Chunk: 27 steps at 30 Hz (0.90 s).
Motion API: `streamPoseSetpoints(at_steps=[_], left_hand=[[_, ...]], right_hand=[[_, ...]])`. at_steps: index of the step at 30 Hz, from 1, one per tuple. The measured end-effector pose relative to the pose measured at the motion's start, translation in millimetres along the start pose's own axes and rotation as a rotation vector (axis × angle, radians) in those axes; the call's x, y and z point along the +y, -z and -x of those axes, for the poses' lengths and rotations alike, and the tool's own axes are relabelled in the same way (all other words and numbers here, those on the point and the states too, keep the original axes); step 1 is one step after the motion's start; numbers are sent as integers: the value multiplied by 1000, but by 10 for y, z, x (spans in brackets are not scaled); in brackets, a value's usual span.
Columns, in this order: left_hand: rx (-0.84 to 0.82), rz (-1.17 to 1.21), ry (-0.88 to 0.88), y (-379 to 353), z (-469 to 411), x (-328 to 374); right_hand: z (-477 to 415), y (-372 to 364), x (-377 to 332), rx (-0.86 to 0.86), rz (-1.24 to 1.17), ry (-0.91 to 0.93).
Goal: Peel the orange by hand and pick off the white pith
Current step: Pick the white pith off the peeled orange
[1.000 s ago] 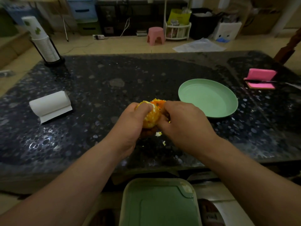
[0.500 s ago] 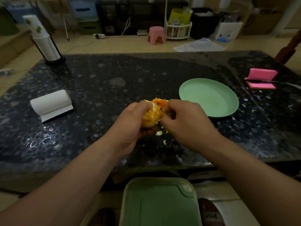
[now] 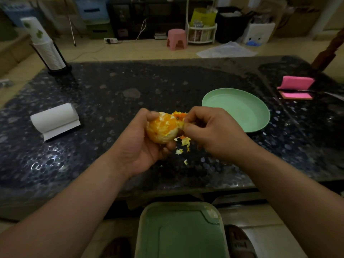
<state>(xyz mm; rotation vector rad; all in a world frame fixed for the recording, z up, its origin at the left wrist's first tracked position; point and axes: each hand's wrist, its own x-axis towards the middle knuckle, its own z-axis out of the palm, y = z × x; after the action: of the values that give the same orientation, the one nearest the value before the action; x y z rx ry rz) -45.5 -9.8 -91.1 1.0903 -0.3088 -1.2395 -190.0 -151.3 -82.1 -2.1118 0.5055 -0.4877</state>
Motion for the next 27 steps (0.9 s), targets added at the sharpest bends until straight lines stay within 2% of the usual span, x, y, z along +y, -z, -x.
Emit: streamPoseSetpoints(at_steps=[6, 10, 17, 22, 27], left_hand=[[-142, 61, 11, 41, 20, 39], [-163, 67, 21, 36, 16, 27], [-28, 53, 29, 16, -23, -24], [81, 9, 17, 22, -44, -45], [98, -16, 10, 16, -60, -61]], right_hand=[[-52, 42, 151, 59, 30, -32], [-79, 4, 233, 60, 185, -29], [-126, -97, 249, 92, 385, -40], [-97, -90, 228, 81, 393, -44], [-85, -97, 247, 39, 440, -87]])
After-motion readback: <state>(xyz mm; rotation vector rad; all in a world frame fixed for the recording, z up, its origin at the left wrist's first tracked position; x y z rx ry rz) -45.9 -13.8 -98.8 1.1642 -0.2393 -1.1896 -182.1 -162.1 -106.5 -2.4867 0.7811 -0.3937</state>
